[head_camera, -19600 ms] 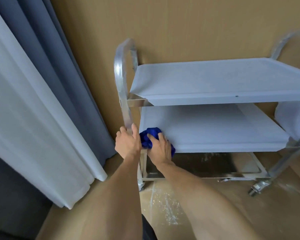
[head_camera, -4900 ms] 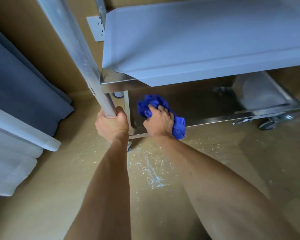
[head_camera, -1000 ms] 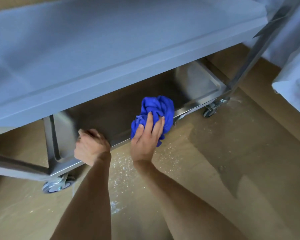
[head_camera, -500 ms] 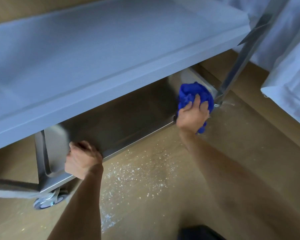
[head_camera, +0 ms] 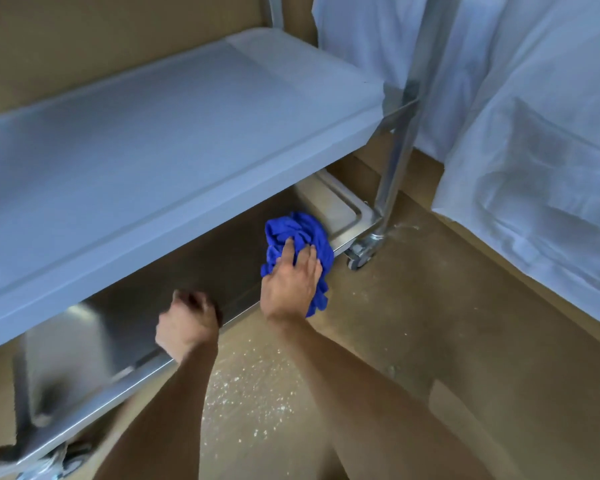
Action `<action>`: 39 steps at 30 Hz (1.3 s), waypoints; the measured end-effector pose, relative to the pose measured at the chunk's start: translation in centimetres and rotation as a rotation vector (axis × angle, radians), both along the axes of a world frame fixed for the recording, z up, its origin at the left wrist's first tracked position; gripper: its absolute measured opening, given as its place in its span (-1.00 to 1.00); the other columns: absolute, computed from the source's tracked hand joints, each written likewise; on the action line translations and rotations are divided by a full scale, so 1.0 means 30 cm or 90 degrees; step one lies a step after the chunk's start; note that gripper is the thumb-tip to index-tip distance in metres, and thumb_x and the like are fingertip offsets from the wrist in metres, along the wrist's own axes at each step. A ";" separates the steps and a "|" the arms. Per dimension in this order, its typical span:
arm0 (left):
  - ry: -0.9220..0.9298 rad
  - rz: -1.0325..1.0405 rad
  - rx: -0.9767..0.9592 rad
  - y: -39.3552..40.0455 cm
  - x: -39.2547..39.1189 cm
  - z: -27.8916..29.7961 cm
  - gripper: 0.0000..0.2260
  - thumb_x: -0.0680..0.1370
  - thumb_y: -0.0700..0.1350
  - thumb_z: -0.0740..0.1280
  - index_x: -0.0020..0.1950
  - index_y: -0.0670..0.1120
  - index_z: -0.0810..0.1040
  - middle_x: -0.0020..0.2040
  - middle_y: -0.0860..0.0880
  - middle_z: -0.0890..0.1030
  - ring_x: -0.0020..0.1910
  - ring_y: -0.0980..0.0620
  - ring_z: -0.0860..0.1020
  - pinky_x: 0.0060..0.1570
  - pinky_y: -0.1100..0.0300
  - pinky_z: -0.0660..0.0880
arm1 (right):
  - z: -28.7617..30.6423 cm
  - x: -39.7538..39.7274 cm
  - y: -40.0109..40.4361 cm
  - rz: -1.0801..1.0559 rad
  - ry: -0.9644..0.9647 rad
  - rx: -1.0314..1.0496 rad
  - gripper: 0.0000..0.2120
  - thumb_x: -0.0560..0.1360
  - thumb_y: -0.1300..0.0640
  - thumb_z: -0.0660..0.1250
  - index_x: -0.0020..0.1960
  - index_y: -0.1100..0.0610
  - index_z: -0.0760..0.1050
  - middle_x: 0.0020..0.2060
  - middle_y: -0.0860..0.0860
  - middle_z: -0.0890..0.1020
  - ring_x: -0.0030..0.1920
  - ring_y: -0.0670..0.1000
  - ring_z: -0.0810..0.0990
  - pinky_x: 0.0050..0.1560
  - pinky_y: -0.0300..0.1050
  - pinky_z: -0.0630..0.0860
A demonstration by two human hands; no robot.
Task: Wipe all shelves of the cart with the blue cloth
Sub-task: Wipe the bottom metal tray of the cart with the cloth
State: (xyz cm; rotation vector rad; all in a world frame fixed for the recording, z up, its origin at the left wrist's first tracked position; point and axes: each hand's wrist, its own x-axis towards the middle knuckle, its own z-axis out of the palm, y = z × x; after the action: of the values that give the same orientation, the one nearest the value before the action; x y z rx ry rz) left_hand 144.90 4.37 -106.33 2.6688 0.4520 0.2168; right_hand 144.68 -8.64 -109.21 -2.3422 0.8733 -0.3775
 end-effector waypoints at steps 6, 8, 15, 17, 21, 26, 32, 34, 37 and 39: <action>0.010 0.035 0.051 -0.043 0.056 -0.066 -0.76 0.59 -0.01 0.19 -0.06 -0.19 0.46 -0.21 -0.38 0.58 -0.18 -0.39 0.57 -0.13 -0.07 0.47 | 0.045 0.185 -0.437 -0.109 0.161 -0.061 -0.30 0.57 -0.04 0.22 0.58 0.19 0.03 0.51 0.30 0.20 0.53 0.25 0.13 0.52 0.15 -0.02; 0.013 0.036 0.060 -0.056 0.061 -0.067 -0.76 0.58 -0.02 0.20 -0.07 -0.19 0.46 -0.23 -0.38 0.57 -0.19 -0.39 0.57 -0.15 -0.05 0.46 | 0.056 0.240 -0.465 -0.112 0.229 -0.091 -0.29 0.59 -0.07 0.14 0.58 0.24 -0.05 0.50 0.35 0.17 0.52 0.29 0.14 0.51 0.18 -0.02; 0.005 0.075 0.051 -0.070 0.069 -0.079 -0.78 0.56 -0.03 0.23 -0.08 -0.20 0.46 -0.22 -0.40 0.56 -0.18 -0.40 0.56 -0.12 -0.09 0.47 | 0.090 0.325 -0.187 0.178 0.229 -0.125 -0.41 0.49 -0.02 0.23 0.46 0.17 0.24 0.29 0.28 0.43 0.29 0.25 0.38 0.35 0.10 0.23; -0.021 0.083 0.034 -0.074 0.067 -0.083 -0.80 0.55 -0.07 0.24 -0.09 -0.21 0.47 -0.23 -0.42 0.55 -0.18 -0.42 0.55 -0.13 -0.08 0.46 | 0.093 0.308 -0.047 0.325 0.137 -0.070 -0.49 0.41 -0.02 0.36 0.31 0.10 0.40 0.14 0.18 0.53 0.19 0.20 0.47 0.27 0.05 0.29; -0.039 0.093 0.029 -0.072 0.066 -0.089 -0.80 0.54 -0.08 0.24 -0.08 -0.21 0.49 -0.23 -0.43 0.55 -0.18 -0.42 0.54 -0.12 -0.07 0.46 | 0.068 0.229 0.034 0.441 0.090 -0.103 -0.47 0.42 -0.04 0.38 0.37 -0.03 0.40 0.19 0.10 0.55 0.34 0.15 0.38 0.41 0.17 0.16; -0.025 0.076 0.045 -0.076 0.072 -0.078 -0.78 0.56 -0.04 0.19 -0.07 -0.19 0.47 -0.20 -0.38 0.57 -0.17 -0.39 0.56 -0.12 -0.06 0.48 | 0.037 0.248 -0.190 0.159 0.083 -0.134 -0.39 0.42 -0.12 0.34 0.45 -0.06 0.32 0.39 0.11 0.41 0.46 0.14 0.23 0.45 0.24 0.05; -0.016 0.075 0.053 -0.079 0.080 -0.079 -0.78 0.58 -0.03 0.17 -0.05 -0.17 0.46 -0.17 -0.32 0.59 -0.14 -0.36 0.57 -0.14 -0.02 0.46 | 0.041 0.402 -0.353 -0.055 0.176 -0.083 -0.27 0.48 -0.13 0.24 0.55 0.08 0.09 0.53 0.28 0.14 0.55 0.25 0.06 0.50 0.25 -0.02; -0.010 0.077 0.064 -0.076 0.086 -0.086 -0.78 0.59 -0.03 0.15 -0.04 -0.16 0.46 -0.15 -0.30 0.61 -0.12 -0.34 0.58 -0.14 -0.02 0.46 | 0.022 0.432 -0.311 -0.056 0.183 -0.123 -0.28 0.46 -0.12 0.22 0.54 0.10 0.13 0.51 0.28 0.20 0.52 0.24 0.14 0.49 0.24 0.01; -0.004 0.082 0.073 -0.063 0.083 -0.090 -0.78 0.60 -0.02 0.14 -0.03 -0.15 0.46 -0.13 -0.28 0.61 -0.11 -0.34 0.58 -0.14 -0.03 0.46 | 0.010 0.433 -0.264 -0.016 0.189 -0.165 -0.32 0.44 -0.13 0.20 0.50 0.09 0.22 0.46 0.26 0.30 0.46 0.23 0.25 0.45 0.24 0.08; -0.008 0.077 0.072 -0.054 0.078 -0.096 -0.78 0.60 -0.02 0.15 -0.03 -0.15 0.46 -0.13 -0.29 0.61 -0.11 -0.35 0.57 -0.14 -0.03 0.46 | 0.023 0.423 -0.231 0.004 0.192 -0.167 -0.35 0.42 -0.13 0.22 0.46 0.07 0.27 0.42 0.25 0.37 0.42 0.22 0.31 0.42 0.23 0.13</action>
State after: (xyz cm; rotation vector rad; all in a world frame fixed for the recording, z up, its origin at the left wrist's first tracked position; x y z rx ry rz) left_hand 147.24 2.77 -109.22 2.7510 0.6149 0.3043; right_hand 157.37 -15.57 -108.51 -2.6908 1.0075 -0.1419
